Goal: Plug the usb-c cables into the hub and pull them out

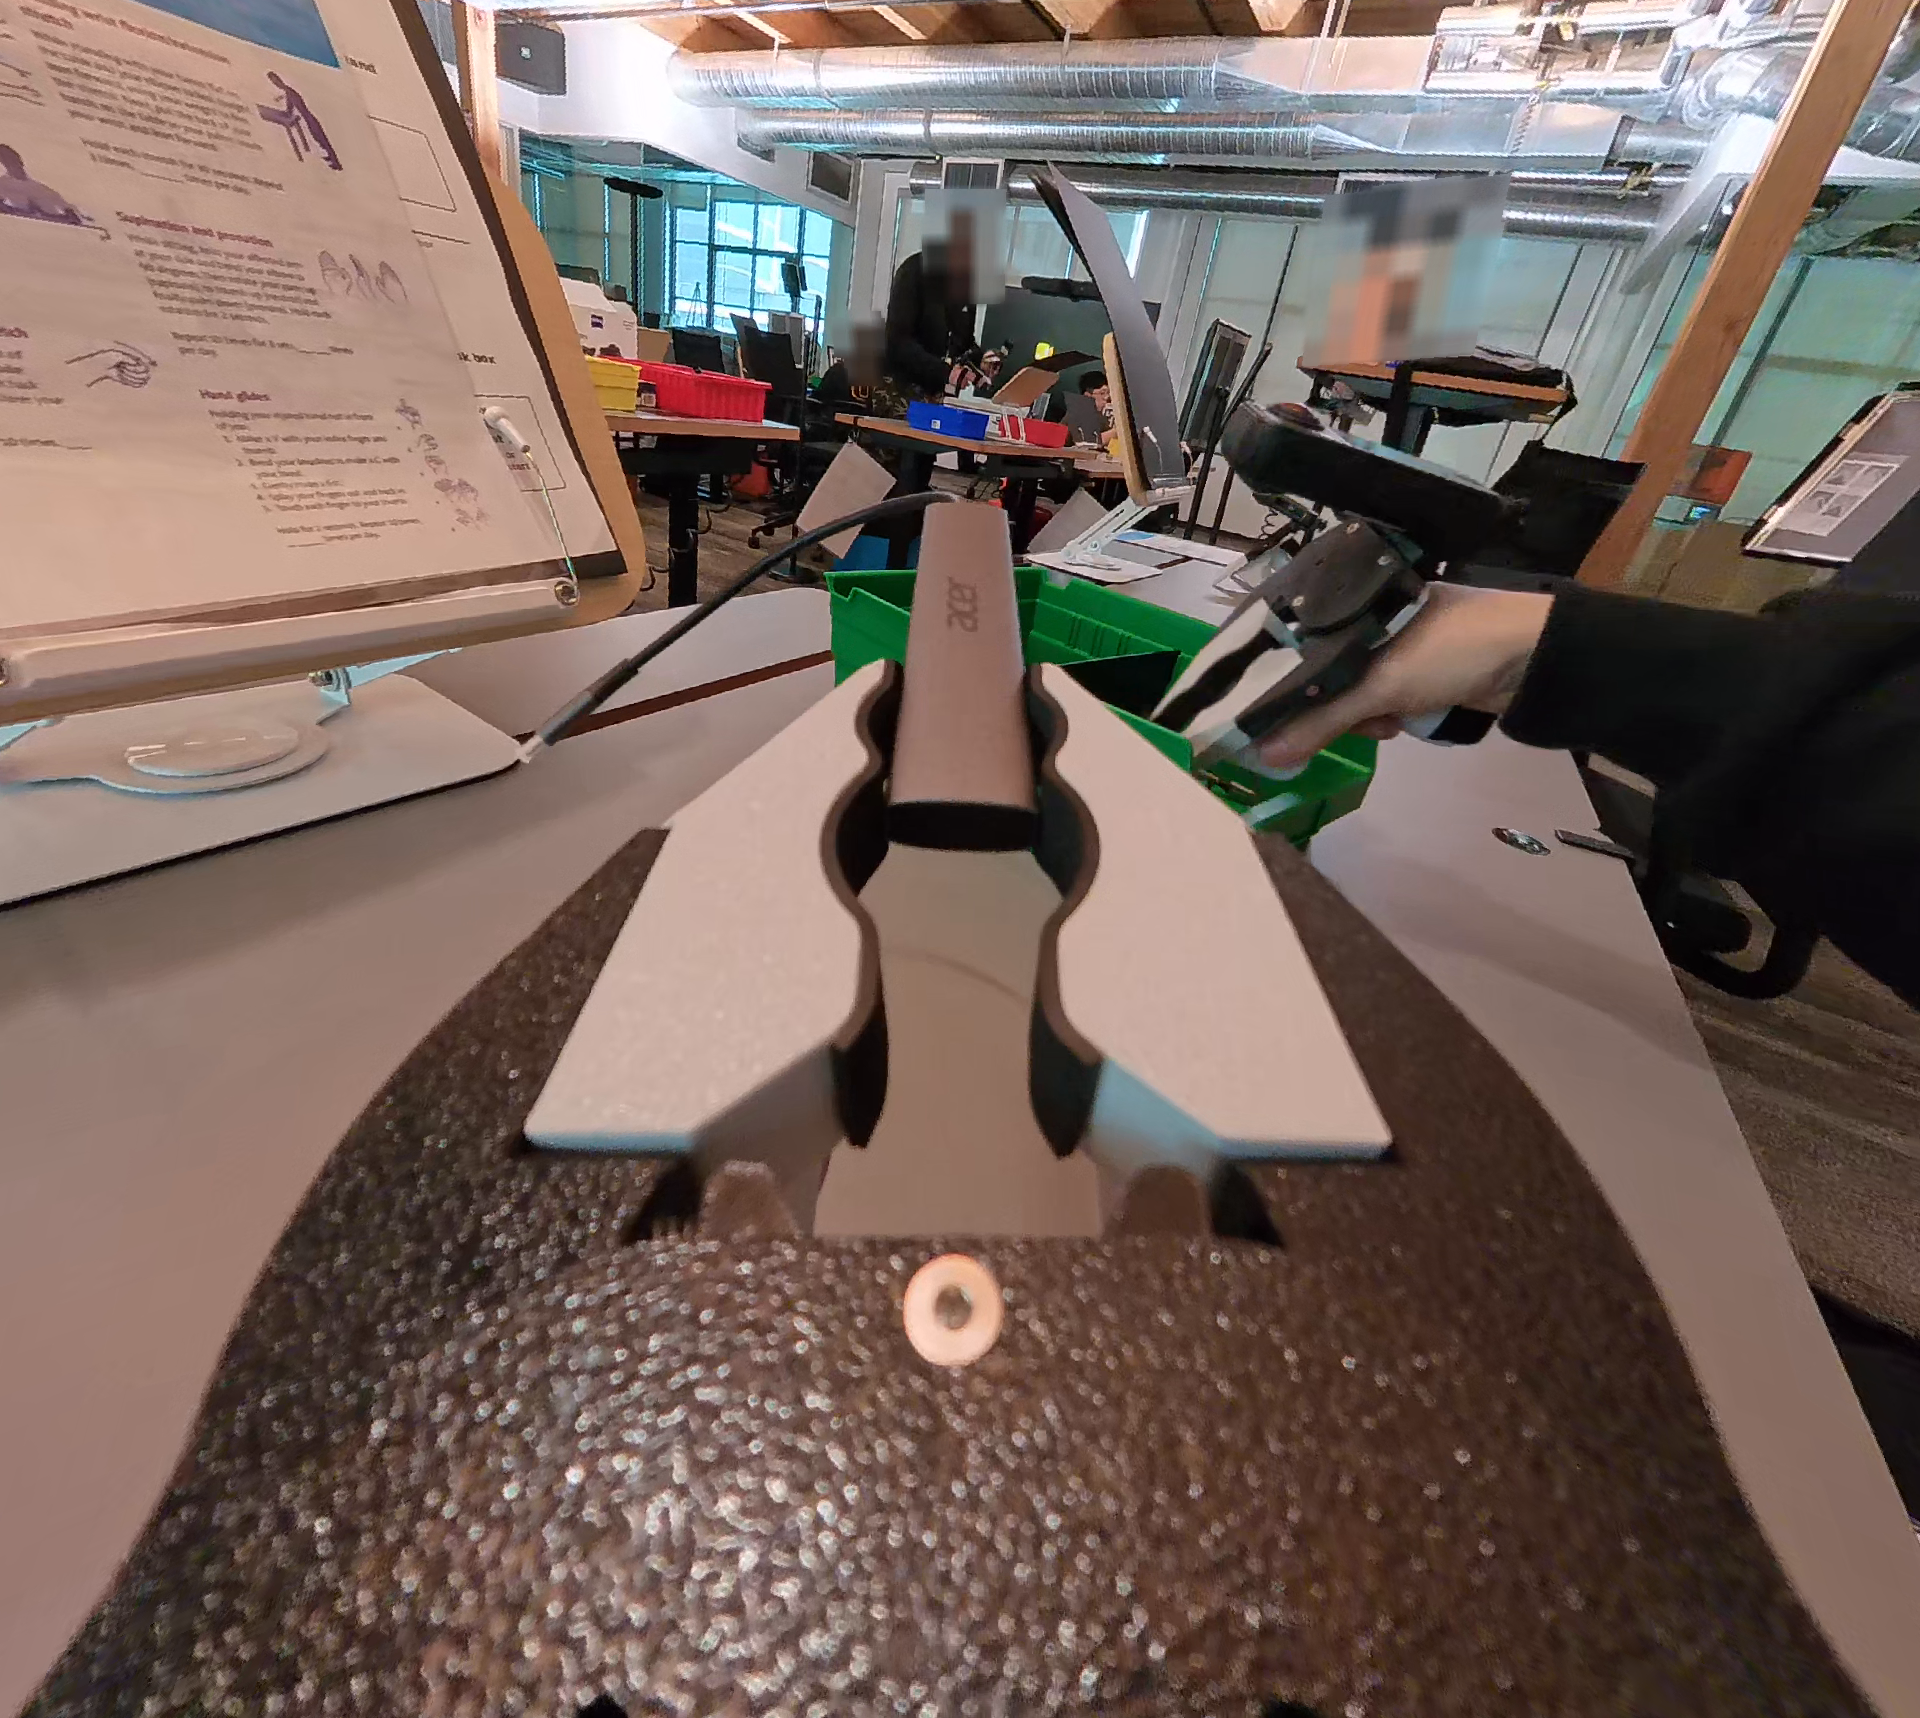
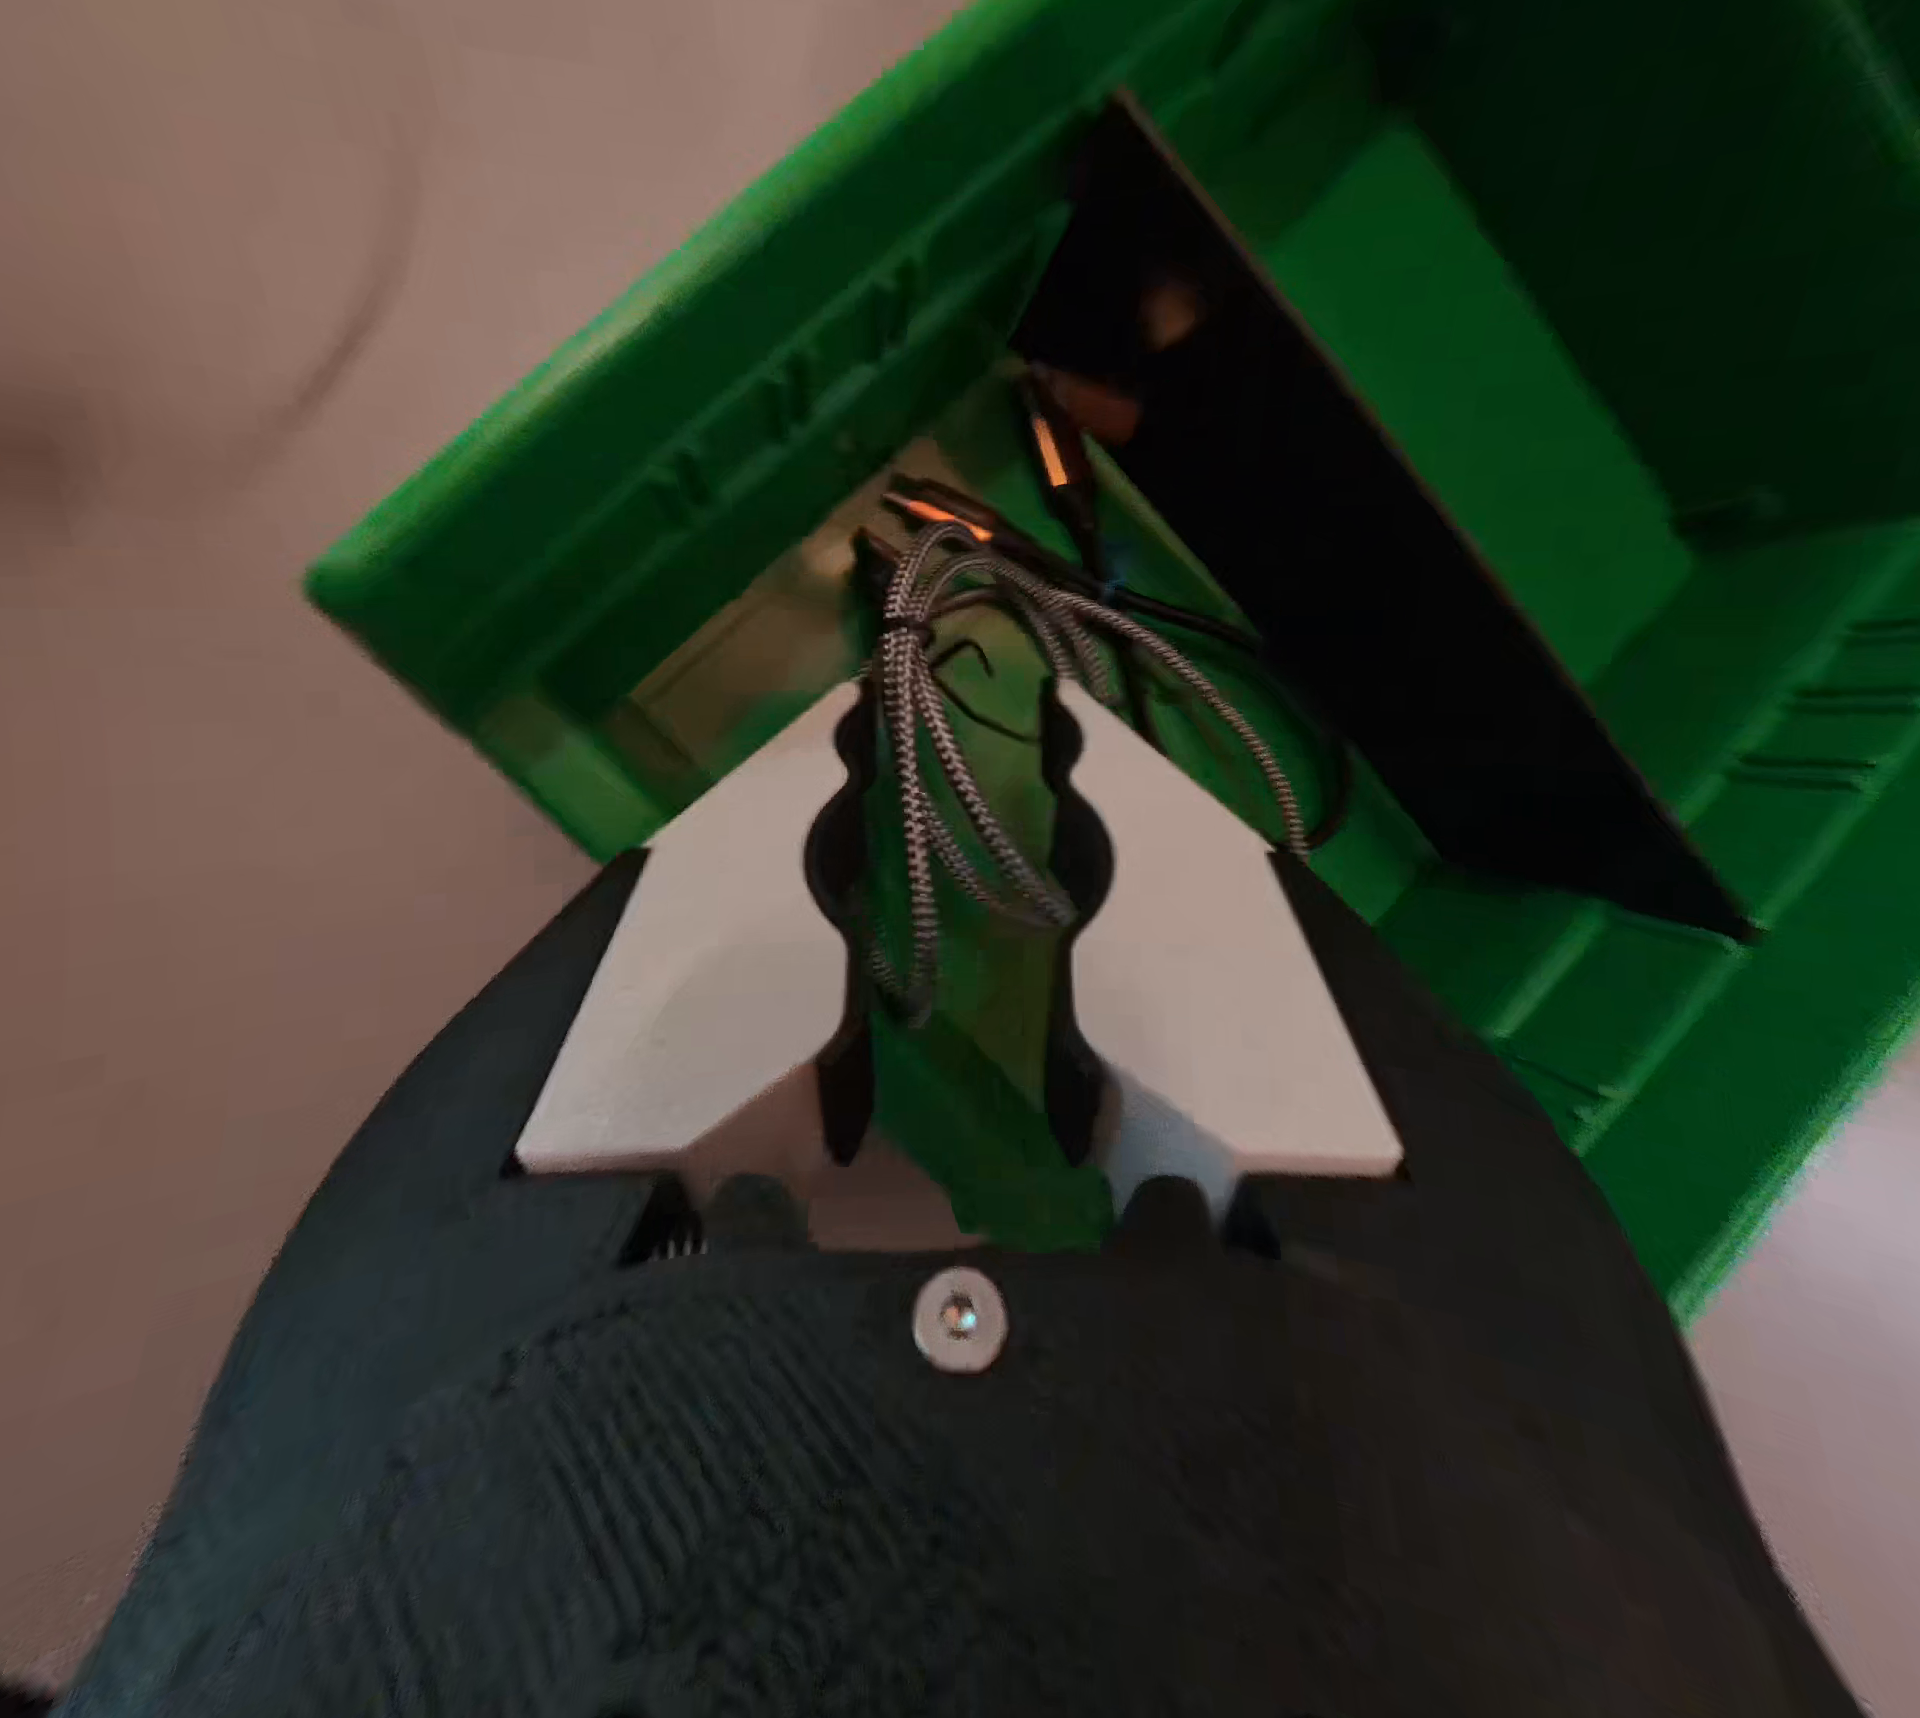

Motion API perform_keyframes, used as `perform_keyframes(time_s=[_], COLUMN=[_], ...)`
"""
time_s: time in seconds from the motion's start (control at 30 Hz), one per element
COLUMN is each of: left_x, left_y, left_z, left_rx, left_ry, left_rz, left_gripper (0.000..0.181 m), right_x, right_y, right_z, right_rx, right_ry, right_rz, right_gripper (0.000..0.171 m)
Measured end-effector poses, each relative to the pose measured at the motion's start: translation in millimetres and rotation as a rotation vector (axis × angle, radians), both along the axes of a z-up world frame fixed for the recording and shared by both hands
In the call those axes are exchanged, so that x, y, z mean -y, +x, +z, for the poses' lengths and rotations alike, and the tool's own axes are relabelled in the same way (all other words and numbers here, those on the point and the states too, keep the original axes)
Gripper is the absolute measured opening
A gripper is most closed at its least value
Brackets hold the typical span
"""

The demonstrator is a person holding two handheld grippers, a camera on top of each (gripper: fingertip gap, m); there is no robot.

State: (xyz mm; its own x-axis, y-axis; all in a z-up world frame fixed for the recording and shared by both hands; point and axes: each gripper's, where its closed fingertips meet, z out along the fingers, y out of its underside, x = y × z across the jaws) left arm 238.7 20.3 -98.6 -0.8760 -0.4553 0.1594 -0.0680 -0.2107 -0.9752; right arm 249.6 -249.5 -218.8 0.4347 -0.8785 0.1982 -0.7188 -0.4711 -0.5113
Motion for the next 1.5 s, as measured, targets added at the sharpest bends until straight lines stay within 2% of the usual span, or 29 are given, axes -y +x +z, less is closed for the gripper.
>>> perform_keyframes(time_s=[0.1,0.17,0.27,0.37,0.5,0.53,0.67,0.83,0.97,1.07,1.1,1.13,1.2,1.23,1.27,1.33,1.4,1.5], left_x=[2,6,18,31,39,40,43,43,43,46,44,41,31,27,23,21,23,27], left_y=[-2,-6,-33,-71,-106,-112,-122,-124,-123,-104,-92,-79,-56,-48,-43,-35,-33,-35], left_z=[-1,-1,9,18,19,19,12,9,8,13,15,17,18,19,19,17,13,9], left_rx=[0.001,0.007,0.069,0.167,0.234,0.235,0.232,0.215,0.208,0.160,0.147,0.137,0.112,0.093,0.068,0.010,-0.034,-0.039], left_ry=[0.010,0.016,-0.018,-0.042,-0.043,-0.046,-0.017,-0.003,0.002,-0.056,-0.077,-0.086,-0.098,-0.112,-0.131,-0.154,-0.149,-0.121], left_rz=[-0.010,-0.044,-0.216,-0.416,-0.599,-0.630,-0.696,-0.722,-0.721,-0.599,-0.521,-0.438,-0.314,-0.279,-0.256,-0.242,-0.249,-0.268], left_gripper=[0.021,0.021,0.021,0.021,0.022,0.022,0.022,0.022,0.021,0.029,0.047,0.060,0.063,0.063,0.062,0.056,0.054,0.052], right_x=[-1,-20,-98,-160,-202,-207,-214,-217,-217,-205,-193,-176,-124,-93,-64,-21,7,28], right_y=[8,4,-41,-101,-129,-133,-135,-141,-139,-123,-113,-98,-56,-37,-22,1,24,44], right_z=[32,66,108,126,135,138,147,145,142,149,153,160,174,175,170,154,139,105], right_rx=[0.141,0.243,0.261,0.189,0.341,0.388,0.538,0.464,0.436,0.481,0.513,0.557,0.651,0.641,0.586,0.439,0.317,0.051], right_ry=[0.013,0.091,0.470,0.772,0.930,0.951,0.948,1.007,0.967,0.868,0.794,0.713,0.486,0.358,0.237,0.008,-0.169,-0.269], right_rz=[-0.001,0.080,0.378,0.634,0.729,0.744,0.774,0.819,0.814,0.750,0.708,0.633,0.380,0.244,0.129,0.033,0.025,0.079], right_gripper=[0.062,0.082,0.110,0.082,0.080,0.075,0.050,0.022,0.022,0.022,0.022,0.022,0.022,0.022,0.022,0.022,0.022,0.023])
